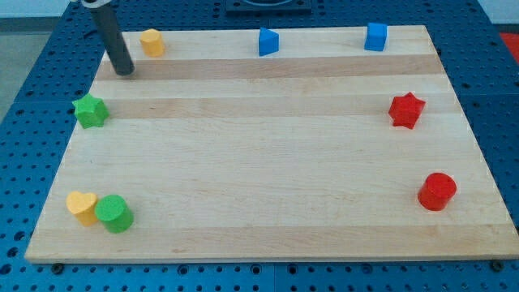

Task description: Point at the green star

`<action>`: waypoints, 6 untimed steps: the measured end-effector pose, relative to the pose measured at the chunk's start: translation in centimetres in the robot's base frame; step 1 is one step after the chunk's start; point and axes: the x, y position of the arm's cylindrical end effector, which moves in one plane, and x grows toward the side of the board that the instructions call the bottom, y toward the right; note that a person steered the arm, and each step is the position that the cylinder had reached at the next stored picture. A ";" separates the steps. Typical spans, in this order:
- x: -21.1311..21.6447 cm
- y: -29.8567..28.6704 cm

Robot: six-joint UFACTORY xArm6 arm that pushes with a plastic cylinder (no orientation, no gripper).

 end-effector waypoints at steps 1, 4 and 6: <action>0.0 -3.9; 4.8 -3.9; 11.5 -2.0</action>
